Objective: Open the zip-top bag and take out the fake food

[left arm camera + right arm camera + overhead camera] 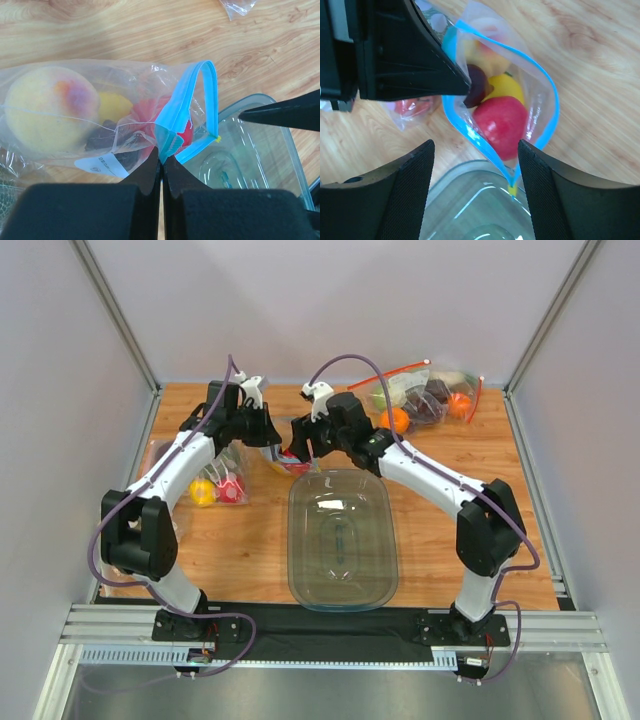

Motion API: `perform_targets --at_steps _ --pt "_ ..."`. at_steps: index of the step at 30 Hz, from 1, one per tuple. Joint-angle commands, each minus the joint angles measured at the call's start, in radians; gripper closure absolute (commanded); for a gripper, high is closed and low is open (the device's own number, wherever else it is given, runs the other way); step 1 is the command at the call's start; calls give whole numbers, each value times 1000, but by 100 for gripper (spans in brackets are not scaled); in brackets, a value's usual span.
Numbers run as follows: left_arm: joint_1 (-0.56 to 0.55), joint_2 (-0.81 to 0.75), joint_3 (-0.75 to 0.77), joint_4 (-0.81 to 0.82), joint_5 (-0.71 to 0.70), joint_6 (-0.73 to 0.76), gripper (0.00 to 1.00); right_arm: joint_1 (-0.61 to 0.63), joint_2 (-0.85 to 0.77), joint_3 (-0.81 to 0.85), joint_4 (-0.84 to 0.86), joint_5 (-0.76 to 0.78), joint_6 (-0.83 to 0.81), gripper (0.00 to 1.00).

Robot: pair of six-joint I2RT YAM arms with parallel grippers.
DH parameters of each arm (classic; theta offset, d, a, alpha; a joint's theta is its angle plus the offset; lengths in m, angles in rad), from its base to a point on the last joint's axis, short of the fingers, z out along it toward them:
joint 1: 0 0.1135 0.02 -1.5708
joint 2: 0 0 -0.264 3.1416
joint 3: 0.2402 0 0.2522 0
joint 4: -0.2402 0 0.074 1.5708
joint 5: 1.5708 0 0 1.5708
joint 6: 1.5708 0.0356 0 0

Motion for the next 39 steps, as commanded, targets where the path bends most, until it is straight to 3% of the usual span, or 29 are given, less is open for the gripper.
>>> perform_targets --at_steps 1,10,19,29,39 --pt "3 -54 16 16 26 -3 100 -1 54 75 42 -65 91 31" --pt "3 -75 3 7 32 3 100 -3 199 189 -2 -24 175 34" --pt "3 -92 -7 -6 23 14 100 -15 200 132 4 59 225 34" --pt "3 -95 -7 -6 38 20 100 6 280 232 -140 146 102 26" --pt "3 -95 -15 7 61 11 100 23 326 262 -174 143 100 14"
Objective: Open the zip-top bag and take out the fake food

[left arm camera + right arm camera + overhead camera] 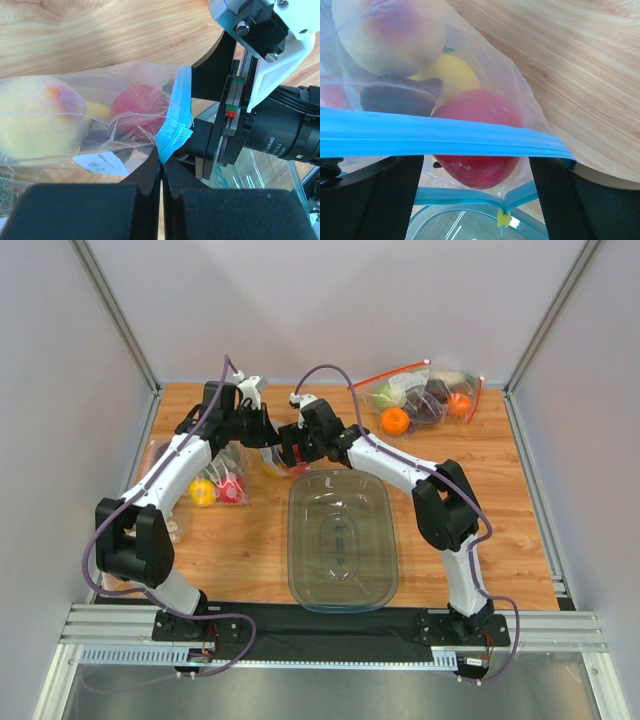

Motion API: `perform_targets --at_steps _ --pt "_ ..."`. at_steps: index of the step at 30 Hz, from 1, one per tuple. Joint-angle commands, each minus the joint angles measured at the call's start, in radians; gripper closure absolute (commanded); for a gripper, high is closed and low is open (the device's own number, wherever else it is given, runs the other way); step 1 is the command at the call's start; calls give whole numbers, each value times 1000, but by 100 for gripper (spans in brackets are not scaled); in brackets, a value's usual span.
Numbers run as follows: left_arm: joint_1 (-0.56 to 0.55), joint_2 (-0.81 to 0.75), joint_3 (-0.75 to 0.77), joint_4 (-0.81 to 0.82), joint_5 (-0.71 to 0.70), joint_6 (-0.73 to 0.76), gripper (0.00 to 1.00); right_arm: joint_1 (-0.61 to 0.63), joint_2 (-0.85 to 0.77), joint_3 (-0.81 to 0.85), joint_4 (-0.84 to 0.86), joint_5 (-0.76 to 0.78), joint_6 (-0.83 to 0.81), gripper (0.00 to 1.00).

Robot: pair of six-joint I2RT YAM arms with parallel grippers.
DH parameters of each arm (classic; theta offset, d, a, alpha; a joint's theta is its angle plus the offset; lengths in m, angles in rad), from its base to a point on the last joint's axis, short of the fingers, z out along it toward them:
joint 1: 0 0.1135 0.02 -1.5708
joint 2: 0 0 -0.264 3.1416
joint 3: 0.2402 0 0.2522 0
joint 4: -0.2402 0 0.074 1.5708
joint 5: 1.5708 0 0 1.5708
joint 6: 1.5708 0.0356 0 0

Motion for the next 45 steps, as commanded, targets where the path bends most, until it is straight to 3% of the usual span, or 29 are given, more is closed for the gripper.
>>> perform_targets --at_steps 1,8,22,39,41,45 --pt "3 -48 -2 26 36 8 100 8 33 49 -22 13 -10 13" --pt "3 -58 -16 39 63 -1 100 22 66 63 43 18 -13 8" --pt "3 -65 -41 69 96 -21 100 84 58 46 224 70 -31 7" --pt "3 -91 -61 112 135 -51 100 100 205 170 70 179 -28 7" --pt "3 -93 -62 108 134 -51 100 101 207 168 63 191 -25 9" --pt "3 -91 -67 108 129 -44 100 101 199 165 63 186 -28 46"
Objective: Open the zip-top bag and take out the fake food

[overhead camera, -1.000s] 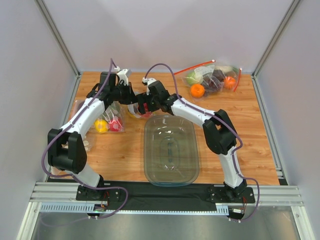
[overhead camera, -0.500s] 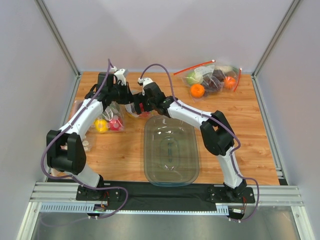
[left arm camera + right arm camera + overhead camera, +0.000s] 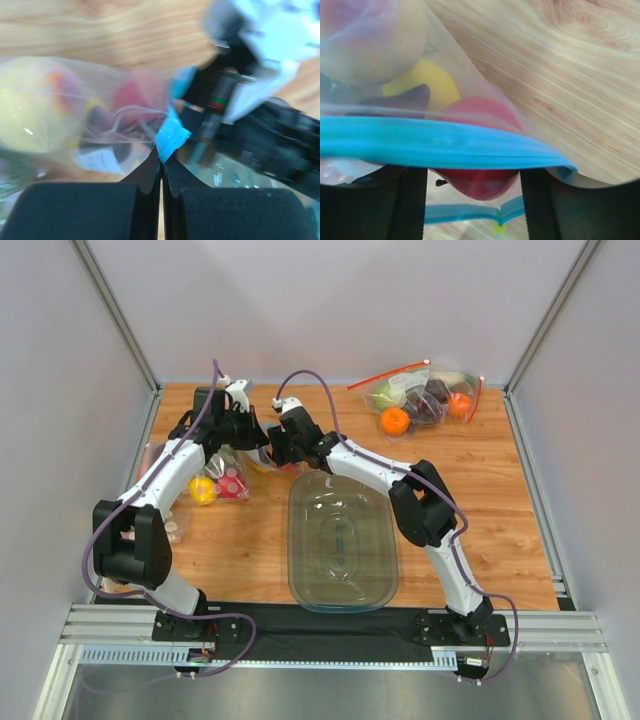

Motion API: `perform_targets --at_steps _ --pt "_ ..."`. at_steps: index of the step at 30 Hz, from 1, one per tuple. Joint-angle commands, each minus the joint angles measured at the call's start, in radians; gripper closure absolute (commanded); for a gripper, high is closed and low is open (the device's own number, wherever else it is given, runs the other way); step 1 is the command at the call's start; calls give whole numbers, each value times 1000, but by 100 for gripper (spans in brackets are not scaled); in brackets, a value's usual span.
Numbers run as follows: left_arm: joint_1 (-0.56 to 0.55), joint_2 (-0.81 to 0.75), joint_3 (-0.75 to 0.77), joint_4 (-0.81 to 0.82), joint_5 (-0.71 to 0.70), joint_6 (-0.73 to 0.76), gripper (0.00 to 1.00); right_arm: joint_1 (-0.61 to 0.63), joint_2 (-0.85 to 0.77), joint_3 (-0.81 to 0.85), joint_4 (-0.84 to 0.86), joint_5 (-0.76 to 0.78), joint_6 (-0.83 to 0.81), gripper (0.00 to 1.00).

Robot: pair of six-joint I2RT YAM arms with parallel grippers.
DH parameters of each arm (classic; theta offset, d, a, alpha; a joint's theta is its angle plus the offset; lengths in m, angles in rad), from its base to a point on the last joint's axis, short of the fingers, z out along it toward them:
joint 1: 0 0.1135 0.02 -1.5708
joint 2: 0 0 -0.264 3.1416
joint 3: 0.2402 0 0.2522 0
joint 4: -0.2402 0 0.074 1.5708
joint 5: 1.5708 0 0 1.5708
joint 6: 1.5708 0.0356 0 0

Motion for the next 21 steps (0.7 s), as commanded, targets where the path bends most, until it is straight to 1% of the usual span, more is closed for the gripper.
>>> perform_targets --at_steps 1,3,6,10,15,21 --pt "-53 -73 9 42 185 -44 100 28 37 22 5 17 1 50" --pt "-53 -70 10 31 167 -35 100 28 10 11 28 -3 6 59" --pt "-53 -64 16 7 133 -20 100 28 -28 -32 72 -16 29 63" --pt "-53 -57 26 -24 95 -6 100 22 -94 -72 111 -26 55 66" --pt "-53 -45 62 -87 63 13 100 17 -170 -108 126 -25 64 67" --pt "-53 -18 125 -173 64 51 100 10 -271 -206 171 -19 73 67"
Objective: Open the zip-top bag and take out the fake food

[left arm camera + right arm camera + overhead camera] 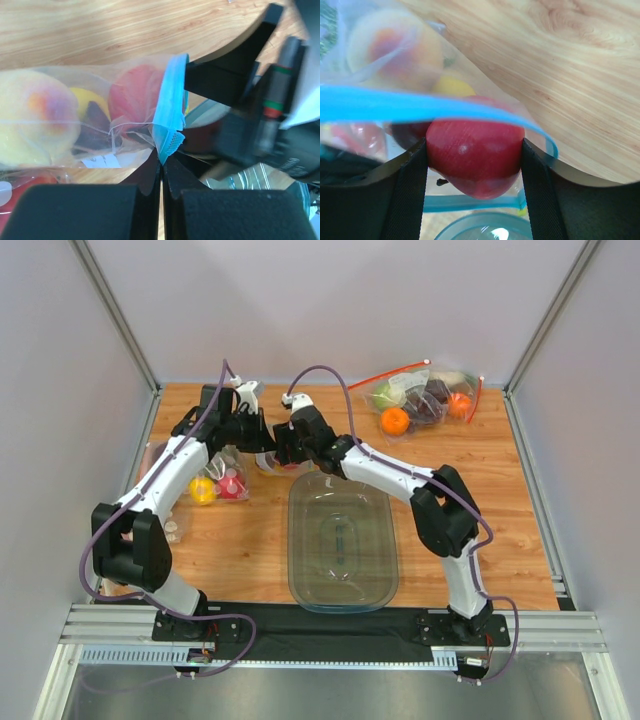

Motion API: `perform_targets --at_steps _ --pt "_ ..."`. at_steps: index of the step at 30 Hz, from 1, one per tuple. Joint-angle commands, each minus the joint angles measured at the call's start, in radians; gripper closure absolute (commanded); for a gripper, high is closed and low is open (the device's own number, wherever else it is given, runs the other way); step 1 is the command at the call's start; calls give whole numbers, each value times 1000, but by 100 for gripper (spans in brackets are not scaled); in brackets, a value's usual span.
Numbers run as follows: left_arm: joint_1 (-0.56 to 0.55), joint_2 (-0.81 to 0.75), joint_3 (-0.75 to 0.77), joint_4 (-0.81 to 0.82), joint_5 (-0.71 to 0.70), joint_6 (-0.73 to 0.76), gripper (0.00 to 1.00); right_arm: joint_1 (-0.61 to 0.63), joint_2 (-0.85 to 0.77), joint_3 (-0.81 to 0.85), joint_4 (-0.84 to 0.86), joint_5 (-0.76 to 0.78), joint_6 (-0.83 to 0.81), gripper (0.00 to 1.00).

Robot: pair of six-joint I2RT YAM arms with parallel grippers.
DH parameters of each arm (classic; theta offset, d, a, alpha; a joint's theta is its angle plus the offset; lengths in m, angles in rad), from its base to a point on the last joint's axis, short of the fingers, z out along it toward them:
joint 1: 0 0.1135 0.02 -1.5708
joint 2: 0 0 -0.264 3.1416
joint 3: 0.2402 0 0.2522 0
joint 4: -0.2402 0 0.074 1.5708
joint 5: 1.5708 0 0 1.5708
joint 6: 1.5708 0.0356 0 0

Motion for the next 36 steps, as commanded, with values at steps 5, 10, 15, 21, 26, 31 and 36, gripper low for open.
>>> perform_targets --at_steps 5,10,15,21,26,31,36 --pt "-4 13 95 -89 4 85 100 2 -141 -59 83 -16 36 67" --pt "-3 8 83 -70 -28 97 100 1 -185 -113 77 -16 42 67" --pt "19 16 60 -43 17 73 100 1 -256 -176 65 10 36 67" --pt "50 -13 47 -39 10 79 100 1 -413 -307 99 19 55 67" --pt "59 -9 50 -45 25 91 100 2 -529 -393 128 -1 85 67" --pt "59 -6 52 -53 -1 112 100 12 -647 -482 97 8 104 67" --pt "60 -22 60 -50 21 116 100 39 -774 -582 4 93 97 67"
